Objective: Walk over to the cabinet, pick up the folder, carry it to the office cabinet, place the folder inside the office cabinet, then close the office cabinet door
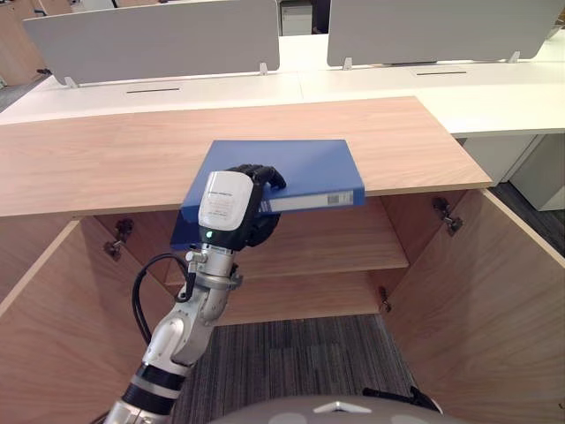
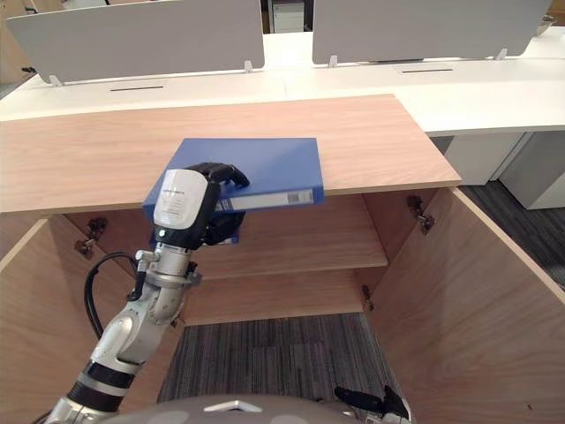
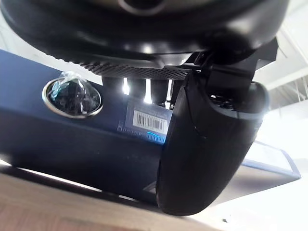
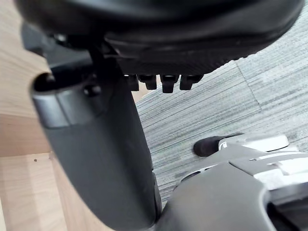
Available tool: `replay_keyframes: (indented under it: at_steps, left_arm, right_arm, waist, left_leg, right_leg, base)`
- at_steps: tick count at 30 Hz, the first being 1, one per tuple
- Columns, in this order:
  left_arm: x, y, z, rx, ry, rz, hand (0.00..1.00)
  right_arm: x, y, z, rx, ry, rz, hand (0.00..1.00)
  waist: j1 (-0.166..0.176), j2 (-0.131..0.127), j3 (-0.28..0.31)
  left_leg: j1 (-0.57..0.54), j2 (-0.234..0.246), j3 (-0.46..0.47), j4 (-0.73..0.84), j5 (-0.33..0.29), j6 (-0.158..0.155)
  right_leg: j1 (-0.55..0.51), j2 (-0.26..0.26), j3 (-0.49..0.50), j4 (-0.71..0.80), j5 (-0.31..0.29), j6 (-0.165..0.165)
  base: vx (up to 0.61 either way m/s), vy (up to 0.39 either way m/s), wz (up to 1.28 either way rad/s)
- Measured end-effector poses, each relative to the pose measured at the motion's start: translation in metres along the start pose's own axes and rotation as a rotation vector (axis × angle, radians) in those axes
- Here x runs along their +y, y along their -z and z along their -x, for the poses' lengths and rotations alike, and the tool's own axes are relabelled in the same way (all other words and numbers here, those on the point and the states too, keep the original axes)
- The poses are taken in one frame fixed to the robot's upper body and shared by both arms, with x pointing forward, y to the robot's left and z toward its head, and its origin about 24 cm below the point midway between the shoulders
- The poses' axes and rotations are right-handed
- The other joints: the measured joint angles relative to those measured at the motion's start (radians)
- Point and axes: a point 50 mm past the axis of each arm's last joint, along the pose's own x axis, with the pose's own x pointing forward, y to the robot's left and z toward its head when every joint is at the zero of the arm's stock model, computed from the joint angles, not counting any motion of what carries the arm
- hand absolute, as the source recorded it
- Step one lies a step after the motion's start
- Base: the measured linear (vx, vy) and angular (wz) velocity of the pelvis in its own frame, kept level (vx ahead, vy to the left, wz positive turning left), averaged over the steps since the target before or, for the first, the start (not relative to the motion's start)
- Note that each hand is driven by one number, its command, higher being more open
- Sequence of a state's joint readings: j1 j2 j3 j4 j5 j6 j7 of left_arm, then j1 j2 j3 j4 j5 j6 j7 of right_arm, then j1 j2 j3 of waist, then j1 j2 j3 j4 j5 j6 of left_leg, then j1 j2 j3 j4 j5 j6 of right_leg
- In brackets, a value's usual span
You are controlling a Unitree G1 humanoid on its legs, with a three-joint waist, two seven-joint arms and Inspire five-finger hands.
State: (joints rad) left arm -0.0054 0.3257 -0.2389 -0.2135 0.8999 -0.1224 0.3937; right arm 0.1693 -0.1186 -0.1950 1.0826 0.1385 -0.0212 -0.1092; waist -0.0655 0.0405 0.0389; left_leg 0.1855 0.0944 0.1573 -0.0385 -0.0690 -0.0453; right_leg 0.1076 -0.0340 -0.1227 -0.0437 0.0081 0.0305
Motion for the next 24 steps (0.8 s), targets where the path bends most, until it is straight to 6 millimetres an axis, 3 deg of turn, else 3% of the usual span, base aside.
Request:
replay_keyframes:
  at_steps: [9,18,24]
  left_arm:
    - [-0.001,-0.013,0.005,0.030,-0.021,0.182,0.00]
    - [0.006,-0.076,0.001,-0.065,-0.064,0.740,0.00]
    - [0.006,-0.093,0.002,-0.051,-0.034,1.078,0.00]
  right_arm:
    - [0.001,-0.001,0.000,-0.003,-0.001,0.013,1.00]
    - [0.003,-0.003,0.000,-0.011,0.009,0.027,1.00]
    - [0.003,-0.006,0.000,-0.023,0.014,0.037,1.00]
  waist:
    - [0.002,0.002,0.000]
    - [0.009,0.006,-0.002]
    - [0.009,0.016,-0.009]
  left_leg:
    - [-0.009,0.000,0.004,0.006,-0.014,0.001]
    - [-0.022,0.003,0.025,0.045,-0.042,0.004]
    - [-0.020,0.009,0.028,0.047,-0.043,0.003]
  right_leg:
    - [0.001,0.001,0.010,-0.013,0.002,0.001]
    - [-0.004,0.002,0.039,-0.002,-0.006,0.008]
    - [-0.026,0.006,0.048,0.046,-0.028,0.005]
  base:
    - [0.02,0.007,-0.02]
    - [0.00,0.010,-0.08]
    - [0.00,-0.006,-0.03]
